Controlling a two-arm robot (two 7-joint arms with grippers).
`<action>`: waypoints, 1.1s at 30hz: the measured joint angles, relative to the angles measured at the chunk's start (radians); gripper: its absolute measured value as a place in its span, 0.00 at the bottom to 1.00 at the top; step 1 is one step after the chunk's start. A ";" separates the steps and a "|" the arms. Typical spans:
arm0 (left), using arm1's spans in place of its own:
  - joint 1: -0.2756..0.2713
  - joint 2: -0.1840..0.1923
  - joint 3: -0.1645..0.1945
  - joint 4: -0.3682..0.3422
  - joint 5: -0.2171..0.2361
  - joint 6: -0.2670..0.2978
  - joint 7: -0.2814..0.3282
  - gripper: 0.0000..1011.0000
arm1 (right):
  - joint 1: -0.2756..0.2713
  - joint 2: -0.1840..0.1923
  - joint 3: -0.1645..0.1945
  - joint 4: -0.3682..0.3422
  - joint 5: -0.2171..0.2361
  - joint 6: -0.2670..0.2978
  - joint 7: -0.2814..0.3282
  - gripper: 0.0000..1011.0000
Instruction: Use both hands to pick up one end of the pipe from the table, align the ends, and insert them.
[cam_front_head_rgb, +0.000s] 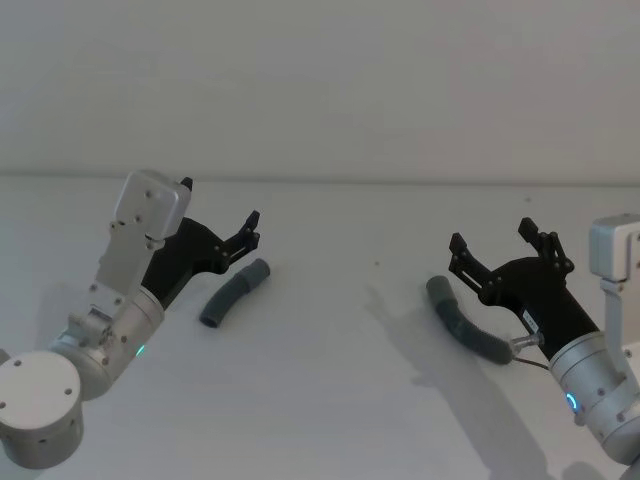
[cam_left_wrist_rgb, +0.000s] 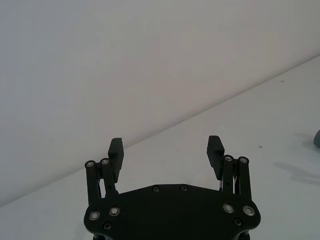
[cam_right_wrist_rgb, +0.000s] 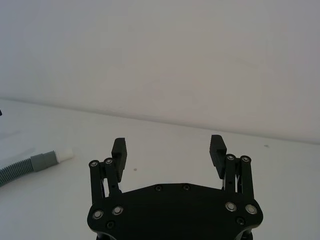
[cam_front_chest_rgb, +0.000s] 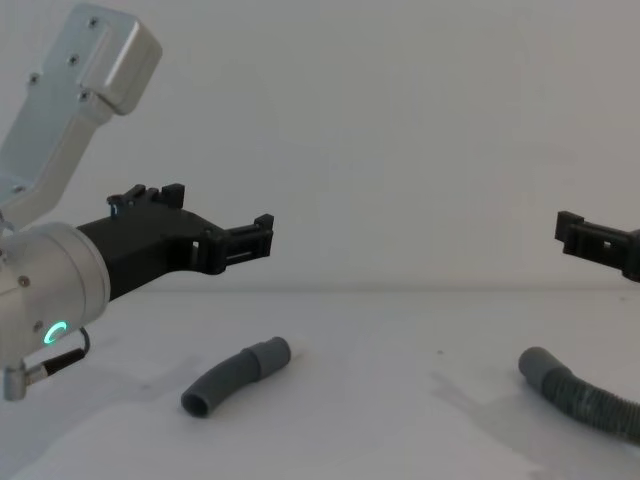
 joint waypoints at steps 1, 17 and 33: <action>0.000 0.000 0.000 0.000 0.000 0.000 0.000 0.99 | 0.000 0.000 0.000 0.000 0.000 0.000 0.000 0.99; 0.000 0.000 0.000 0.000 0.000 0.000 0.000 0.99 | 0.000 0.000 0.000 0.000 0.000 0.000 0.000 0.99; 0.000 0.000 0.000 0.000 0.000 0.000 0.000 0.99 | 0.000 0.000 0.000 0.000 0.000 0.000 0.000 0.99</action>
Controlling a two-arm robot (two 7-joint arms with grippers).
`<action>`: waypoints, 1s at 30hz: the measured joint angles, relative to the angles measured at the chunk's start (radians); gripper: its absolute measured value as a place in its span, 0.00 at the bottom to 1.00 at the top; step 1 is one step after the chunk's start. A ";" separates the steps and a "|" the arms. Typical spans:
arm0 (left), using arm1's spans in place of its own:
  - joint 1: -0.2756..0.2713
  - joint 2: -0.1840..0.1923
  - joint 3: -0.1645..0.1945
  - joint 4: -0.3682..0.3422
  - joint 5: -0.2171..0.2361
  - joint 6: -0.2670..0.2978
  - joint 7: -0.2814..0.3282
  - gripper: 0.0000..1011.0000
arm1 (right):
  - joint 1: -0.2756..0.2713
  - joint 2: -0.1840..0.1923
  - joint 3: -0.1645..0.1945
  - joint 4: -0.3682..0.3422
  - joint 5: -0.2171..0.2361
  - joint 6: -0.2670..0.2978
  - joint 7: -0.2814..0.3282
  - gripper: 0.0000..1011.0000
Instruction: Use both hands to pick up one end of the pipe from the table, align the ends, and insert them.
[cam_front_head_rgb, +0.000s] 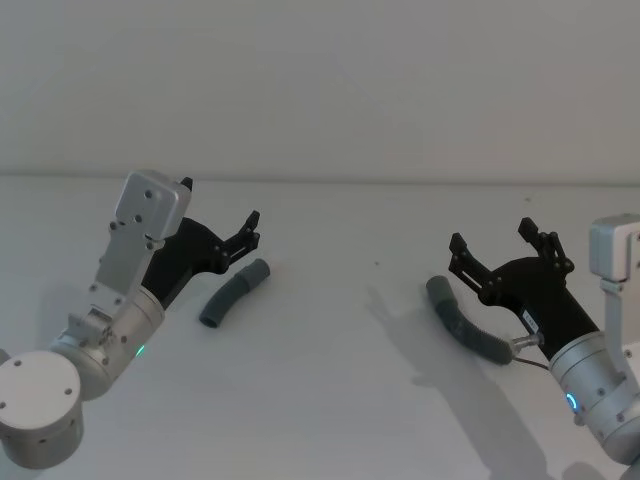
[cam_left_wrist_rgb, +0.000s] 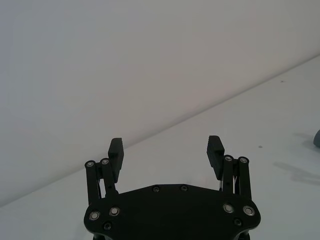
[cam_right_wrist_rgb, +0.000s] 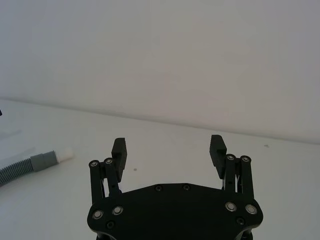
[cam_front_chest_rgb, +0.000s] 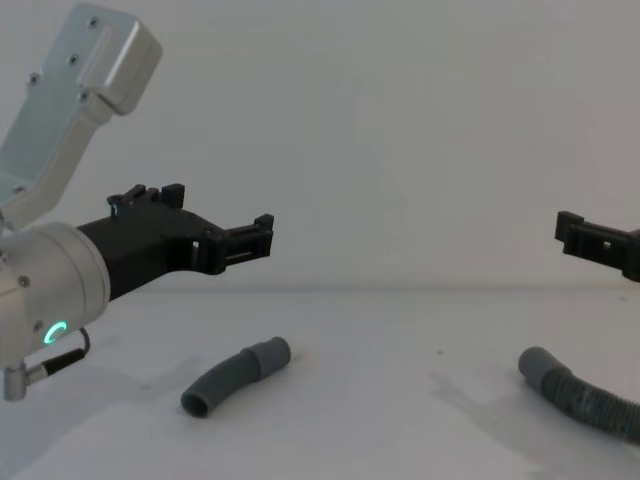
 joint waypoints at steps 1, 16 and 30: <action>0.000 0.000 0.000 0.000 0.000 0.000 0.000 0.99 | 0.000 0.000 0.000 0.000 0.000 0.000 0.000 0.99; 0.000 0.000 0.000 0.000 0.000 0.000 0.000 0.99 | 0.000 0.000 0.000 0.000 0.000 0.000 0.000 0.99; 0.000 0.000 0.000 0.000 0.000 0.000 0.000 0.99 | 0.000 0.000 0.000 0.000 0.000 0.000 0.000 0.99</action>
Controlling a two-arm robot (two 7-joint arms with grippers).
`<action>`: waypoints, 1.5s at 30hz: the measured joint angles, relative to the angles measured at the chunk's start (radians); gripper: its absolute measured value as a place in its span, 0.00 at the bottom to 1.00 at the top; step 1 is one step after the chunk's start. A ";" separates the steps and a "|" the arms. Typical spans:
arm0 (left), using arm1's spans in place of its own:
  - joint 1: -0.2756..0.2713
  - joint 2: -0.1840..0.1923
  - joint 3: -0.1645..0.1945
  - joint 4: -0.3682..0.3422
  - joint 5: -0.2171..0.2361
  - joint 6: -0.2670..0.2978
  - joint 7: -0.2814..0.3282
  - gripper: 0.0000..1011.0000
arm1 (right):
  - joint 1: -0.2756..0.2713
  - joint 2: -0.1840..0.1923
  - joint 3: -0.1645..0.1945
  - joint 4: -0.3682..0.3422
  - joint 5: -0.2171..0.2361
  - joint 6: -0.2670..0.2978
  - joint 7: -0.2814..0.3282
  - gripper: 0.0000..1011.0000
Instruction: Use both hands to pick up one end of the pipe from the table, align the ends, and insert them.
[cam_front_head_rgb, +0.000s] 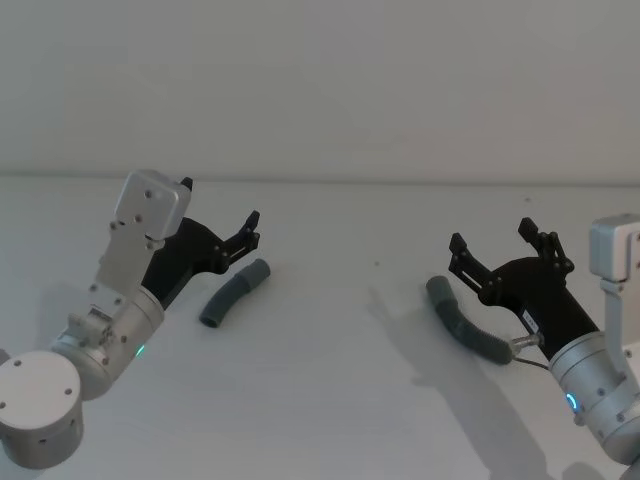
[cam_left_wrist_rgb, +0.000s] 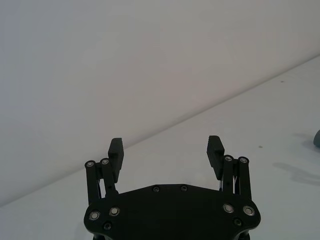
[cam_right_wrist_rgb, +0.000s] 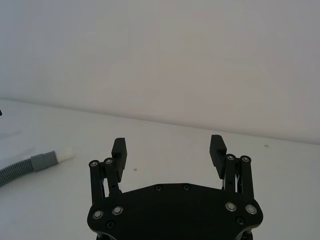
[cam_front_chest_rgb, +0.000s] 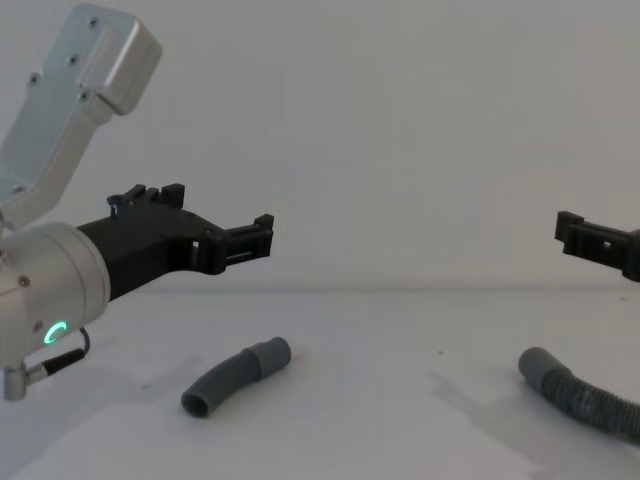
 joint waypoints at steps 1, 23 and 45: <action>0.000 0.000 0.000 0.000 0.000 0.000 0.000 0.99 | 0.000 0.000 0.000 0.000 0.000 0.000 0.000 0.99; -0.020 0.012 -0.029 0.014 -0.056 0.006 -0.079 0.99 | 0.019 0.014 -0.002 -0.019 -0.023 0.096 -0.001 0.99; -0.071 0.056 -0.053 0.032 -0.192 0.205 -0.274 0.99 | 0.070 0.060 -0.028 -0.033 -0.079 0.315 0.024 0.99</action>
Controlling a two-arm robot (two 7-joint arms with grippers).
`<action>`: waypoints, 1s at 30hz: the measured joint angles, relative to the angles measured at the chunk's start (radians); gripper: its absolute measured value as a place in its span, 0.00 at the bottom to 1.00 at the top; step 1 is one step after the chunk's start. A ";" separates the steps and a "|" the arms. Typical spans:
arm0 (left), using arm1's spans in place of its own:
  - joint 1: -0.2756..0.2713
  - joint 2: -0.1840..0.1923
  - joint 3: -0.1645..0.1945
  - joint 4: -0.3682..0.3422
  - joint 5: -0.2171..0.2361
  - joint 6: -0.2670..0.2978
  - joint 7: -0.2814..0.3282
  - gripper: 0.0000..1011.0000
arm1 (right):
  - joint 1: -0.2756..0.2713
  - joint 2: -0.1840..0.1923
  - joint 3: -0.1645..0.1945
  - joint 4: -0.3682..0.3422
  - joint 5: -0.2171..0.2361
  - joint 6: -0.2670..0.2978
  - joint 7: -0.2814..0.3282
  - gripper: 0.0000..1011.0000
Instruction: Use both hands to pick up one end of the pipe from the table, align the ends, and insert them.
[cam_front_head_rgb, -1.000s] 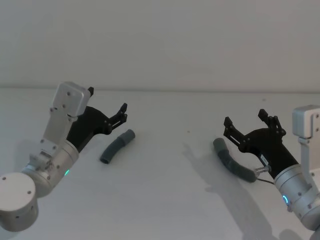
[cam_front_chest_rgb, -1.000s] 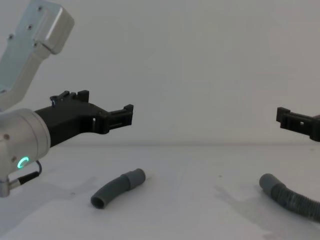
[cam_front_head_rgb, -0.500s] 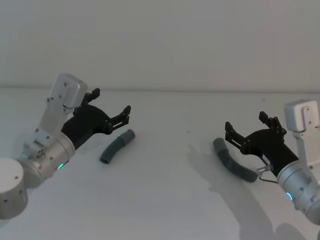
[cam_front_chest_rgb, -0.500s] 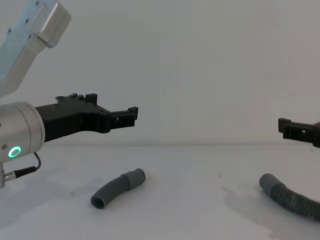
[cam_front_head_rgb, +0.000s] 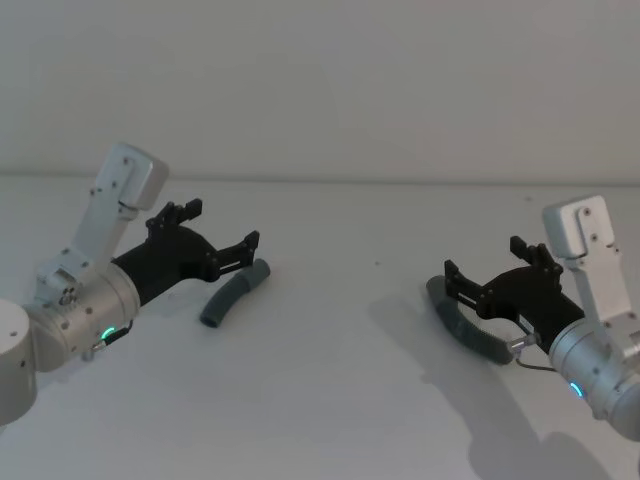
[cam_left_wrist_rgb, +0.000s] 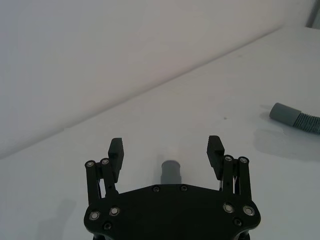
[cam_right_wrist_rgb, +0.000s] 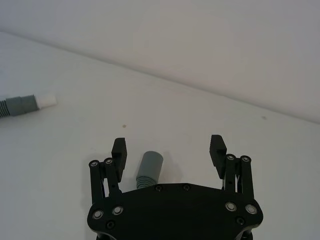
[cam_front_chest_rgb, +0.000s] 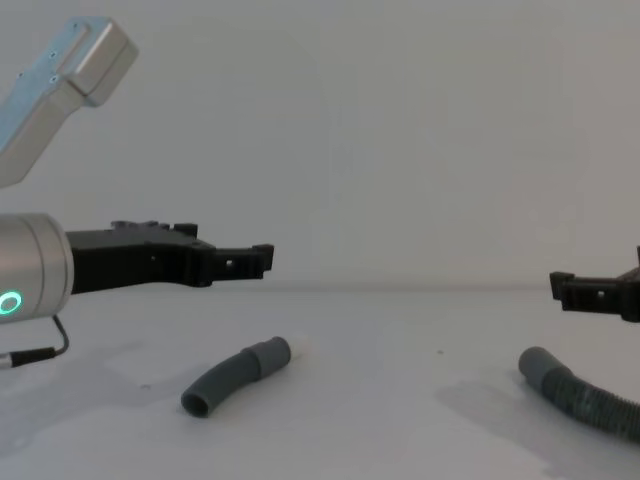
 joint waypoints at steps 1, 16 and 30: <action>0.002 0.000 -0.002 -0.001 -0.003 0.008 0.000 0.99 | 0.002 -0.001 -0.001 0.002 0.000 0.003 0.001 0.99; 0.012 -0.016 -0.032 0.004 -0.032 0.092 0.016 0.99 | 0.039 -0.032 -0.012 0.038 -0.002 0.081 0.014 0.99; -0.056 -0.029 0.005 0.090 -0.015 0.147 -0.039 0.99 | 0.055 -0.049 -0.008 0.053 0.000 0.135 0.022 0.99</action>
